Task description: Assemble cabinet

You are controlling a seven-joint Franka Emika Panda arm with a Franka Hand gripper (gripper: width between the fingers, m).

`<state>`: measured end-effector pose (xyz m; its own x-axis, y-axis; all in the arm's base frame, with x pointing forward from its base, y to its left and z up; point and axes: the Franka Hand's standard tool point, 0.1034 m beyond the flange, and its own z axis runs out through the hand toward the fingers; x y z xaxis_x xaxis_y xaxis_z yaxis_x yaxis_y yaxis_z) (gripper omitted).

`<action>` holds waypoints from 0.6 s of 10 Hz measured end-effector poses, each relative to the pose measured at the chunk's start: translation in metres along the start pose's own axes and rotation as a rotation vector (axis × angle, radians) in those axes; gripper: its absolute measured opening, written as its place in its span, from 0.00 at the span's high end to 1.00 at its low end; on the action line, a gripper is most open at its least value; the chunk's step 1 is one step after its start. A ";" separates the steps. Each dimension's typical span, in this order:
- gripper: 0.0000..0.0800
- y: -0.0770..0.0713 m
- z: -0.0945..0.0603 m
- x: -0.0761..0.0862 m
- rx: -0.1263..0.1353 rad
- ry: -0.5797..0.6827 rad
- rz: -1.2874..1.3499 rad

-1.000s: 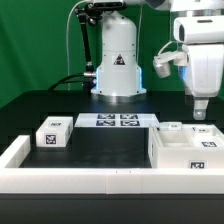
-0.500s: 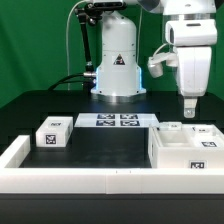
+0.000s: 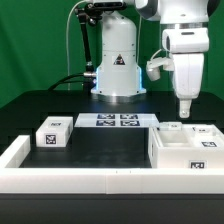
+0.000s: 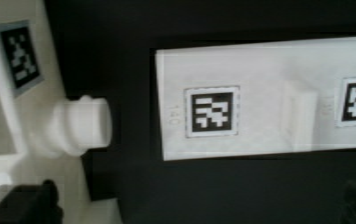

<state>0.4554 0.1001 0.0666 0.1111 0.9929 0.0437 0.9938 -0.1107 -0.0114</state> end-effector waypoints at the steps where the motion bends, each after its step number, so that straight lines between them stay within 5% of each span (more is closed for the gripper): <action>1: 0.00 0.000 0.000 0.000 0.001 0.000 0.000; 6: 0.00 -0.034 0.028 -0.011 0.035 0.013 0.005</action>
Offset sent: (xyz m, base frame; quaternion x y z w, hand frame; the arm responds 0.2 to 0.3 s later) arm -0.0342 -0.0017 -0.0214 -0.0097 0.0391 -0.0238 0.9989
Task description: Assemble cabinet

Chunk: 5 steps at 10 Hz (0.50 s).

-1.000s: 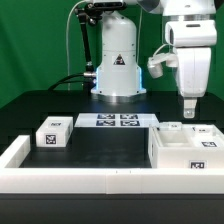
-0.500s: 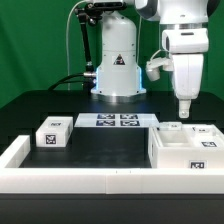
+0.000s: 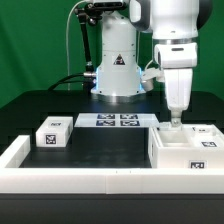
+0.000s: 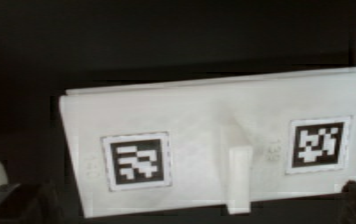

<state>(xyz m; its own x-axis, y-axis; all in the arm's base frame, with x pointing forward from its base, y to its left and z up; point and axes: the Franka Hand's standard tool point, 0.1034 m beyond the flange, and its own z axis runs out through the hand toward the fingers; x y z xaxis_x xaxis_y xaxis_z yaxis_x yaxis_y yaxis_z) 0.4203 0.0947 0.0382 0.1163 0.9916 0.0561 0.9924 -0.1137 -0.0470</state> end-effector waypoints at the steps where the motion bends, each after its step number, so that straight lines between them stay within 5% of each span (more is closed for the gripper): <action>1: 0.00 -0.003 0.009 -0.001 0.009 0.008 0.005; 5: 0.00 -0.009 0.020 0.002 0.024 0.017 0.020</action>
Offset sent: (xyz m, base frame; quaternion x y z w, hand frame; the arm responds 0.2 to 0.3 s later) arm 0.0029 0.0063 -0.0015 -0.0139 0.0065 -0.0076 0.9999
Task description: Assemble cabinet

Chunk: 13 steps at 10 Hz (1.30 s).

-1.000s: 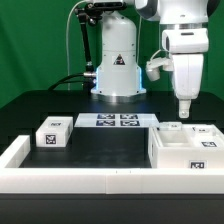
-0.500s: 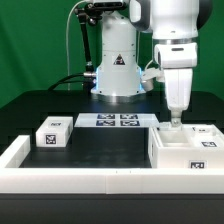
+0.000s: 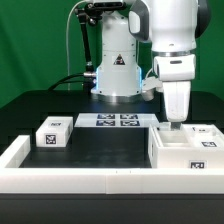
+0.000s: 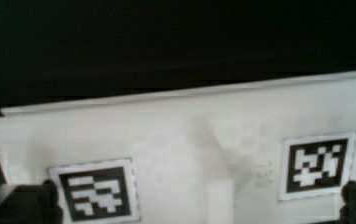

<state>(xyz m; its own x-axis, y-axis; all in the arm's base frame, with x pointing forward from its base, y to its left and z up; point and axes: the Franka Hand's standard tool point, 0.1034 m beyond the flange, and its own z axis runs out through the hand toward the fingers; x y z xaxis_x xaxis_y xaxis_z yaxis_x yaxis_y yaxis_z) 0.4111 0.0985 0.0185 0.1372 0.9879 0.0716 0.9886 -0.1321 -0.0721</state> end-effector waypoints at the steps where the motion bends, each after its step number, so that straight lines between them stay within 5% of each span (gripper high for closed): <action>1: 0.13 0.000 0.000 0.000 0.000 0.000 0.001; 2: 0.29 0.000 0.000 0.000 0.000 0.000 0.001; 3: 0.29 -0.001 0.002 -0.001 0.003 0.000 0.003; 6: 0.89 -0.002 0.003 -0.002 0.007 0.000 0.004; 11: 0.92 -0.002 0.003 -0.001 0.006 0.000 0.005; 13: 0.91 -0.004 -0.015 0.001 -0.002 -0.022 0.048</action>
Offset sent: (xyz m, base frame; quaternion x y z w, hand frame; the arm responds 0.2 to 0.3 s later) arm -0.0014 0.0002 -0.0053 -0.0009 0.0062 0.0080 0.9999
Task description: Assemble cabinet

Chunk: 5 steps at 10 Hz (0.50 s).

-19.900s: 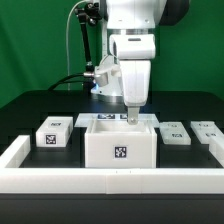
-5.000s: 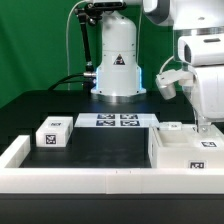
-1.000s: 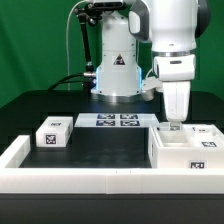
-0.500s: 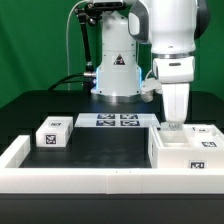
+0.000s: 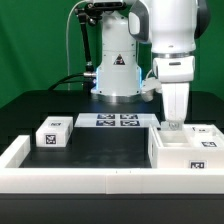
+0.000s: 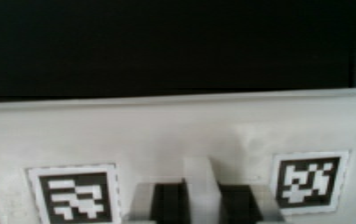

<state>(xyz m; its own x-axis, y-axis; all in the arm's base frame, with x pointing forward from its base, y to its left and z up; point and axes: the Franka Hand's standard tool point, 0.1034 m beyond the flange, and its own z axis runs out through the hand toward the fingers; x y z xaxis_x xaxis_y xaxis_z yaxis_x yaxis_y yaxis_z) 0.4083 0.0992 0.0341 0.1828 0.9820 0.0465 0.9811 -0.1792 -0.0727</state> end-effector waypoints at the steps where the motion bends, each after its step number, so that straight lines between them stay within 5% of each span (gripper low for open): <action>1: 0.91 0.000 -0.007 -0.001 -0.001 -0.010 -0.003; 5: 0.91 0.012 -0.022 -0.014 -0.013 -0.025 0.001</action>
Offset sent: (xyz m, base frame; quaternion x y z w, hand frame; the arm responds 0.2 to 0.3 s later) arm 0.0065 -0.0125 0.0138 -0.0091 -0.0043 -0.0100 0.9999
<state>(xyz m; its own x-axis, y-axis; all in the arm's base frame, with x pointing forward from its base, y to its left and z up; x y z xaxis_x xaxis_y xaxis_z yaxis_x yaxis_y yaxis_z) 0.4186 0.0819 0.0544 0.1820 0.9831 0.0215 0.9818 -0.1804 -0.0598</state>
